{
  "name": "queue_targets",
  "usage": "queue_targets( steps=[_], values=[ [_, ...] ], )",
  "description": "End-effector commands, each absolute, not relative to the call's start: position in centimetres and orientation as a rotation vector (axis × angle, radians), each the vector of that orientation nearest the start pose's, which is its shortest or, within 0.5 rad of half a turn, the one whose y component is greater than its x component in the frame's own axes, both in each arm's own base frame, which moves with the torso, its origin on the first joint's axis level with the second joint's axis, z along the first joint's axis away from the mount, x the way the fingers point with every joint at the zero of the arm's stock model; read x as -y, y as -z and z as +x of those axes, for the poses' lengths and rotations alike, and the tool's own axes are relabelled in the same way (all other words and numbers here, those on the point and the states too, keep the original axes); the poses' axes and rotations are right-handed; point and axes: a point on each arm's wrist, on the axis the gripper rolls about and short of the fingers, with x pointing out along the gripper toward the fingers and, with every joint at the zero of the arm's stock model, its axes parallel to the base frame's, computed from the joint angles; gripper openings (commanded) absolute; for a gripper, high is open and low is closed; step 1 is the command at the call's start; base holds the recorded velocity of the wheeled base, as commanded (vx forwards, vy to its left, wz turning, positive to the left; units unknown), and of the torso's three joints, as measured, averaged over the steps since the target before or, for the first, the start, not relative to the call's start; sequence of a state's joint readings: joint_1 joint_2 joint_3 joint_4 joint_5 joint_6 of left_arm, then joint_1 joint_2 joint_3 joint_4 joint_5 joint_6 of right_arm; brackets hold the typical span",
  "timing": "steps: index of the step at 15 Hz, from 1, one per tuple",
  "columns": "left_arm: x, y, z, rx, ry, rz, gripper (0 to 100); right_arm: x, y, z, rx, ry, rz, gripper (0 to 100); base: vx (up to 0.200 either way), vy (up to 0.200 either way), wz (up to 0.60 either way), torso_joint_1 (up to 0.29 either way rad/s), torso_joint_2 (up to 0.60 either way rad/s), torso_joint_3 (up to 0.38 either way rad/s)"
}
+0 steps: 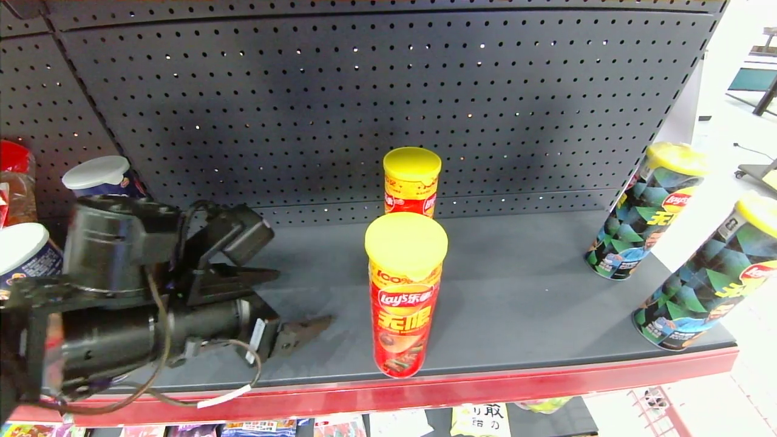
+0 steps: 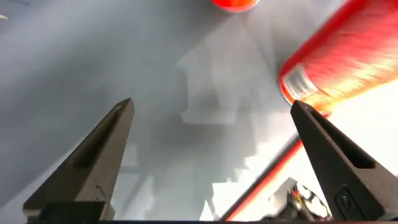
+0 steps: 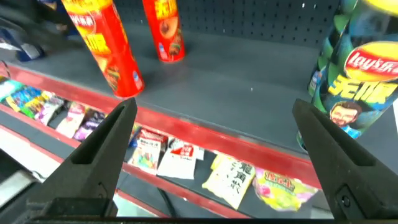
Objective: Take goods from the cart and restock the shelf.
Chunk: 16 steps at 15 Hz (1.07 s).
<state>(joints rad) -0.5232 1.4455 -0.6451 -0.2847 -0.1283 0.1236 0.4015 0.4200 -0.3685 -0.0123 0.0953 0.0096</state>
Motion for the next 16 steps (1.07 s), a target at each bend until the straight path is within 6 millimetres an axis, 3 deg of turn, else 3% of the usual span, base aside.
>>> queue_targets(
  steps=[1,3,7,9,11,12,15,16],
  values=[
    [7.3,-20.1,12.8,-0.308,0.642,0.181,100,-0.5,-18.2,0.7,-0.054,-0.495,-0.005,100,0.000,0.000,0.00,0.000,0.00,0.000],
    [5.1,-21.2,9.0,-0.279,0.611,0.172,100,-0.5,-17.3,0.7,-0.075,-0.468,-0.012,100,0.000,0.000,0.00,0.000,0.00,0.000],
    [0.9,-20.3,2.2,-0.285,0.381,0.129,100,-0.1,-16.3,0.7,-0.087,-0.339,-0.021,100,0.000,0.000,0.00,0.000,0.00,0.000],
    [-0.8,-18.1,-2.1,-0.363,0.115,0.036,100,0.2,-15.4,0.7,-0.108,-0.116,-0.029,100,0.000,0.000,0.00,0.000,0.00,0.000],
    [-0.5,-15.4,-4.7,-0.404,-0.072,-0.003,100,0.5,-13.4,-0.2,-0.113,-0.084,-0.032,100,0.000,0.000,0.00,0.000,0.00,0.000],
    [-0.4,-14.9,-4.9,-0.405,-0.094,-0.007,100,0.6,-13.0,-0.3,-0.125,-0.080,-0.032,100,0.000,0.000,0.00,0.000,0.00,0.000],
    [-0.1,-10.0,-5.9,-0.372,-0.178,-0.009,100,0.8,-9.4,-2.7,-0.240,0.126,-0.020,100,0.000,0.000,0.00,0.000,0.00,0.000],
    [-0.1,-10.1,-5.5,-0.320,-0.167,-0.025,100,0.6,-9.5,-2.8,-0.250,0.195,0.001,100,0.000,0.000,0.00,0.000,0.00,0.000]
  ],
)
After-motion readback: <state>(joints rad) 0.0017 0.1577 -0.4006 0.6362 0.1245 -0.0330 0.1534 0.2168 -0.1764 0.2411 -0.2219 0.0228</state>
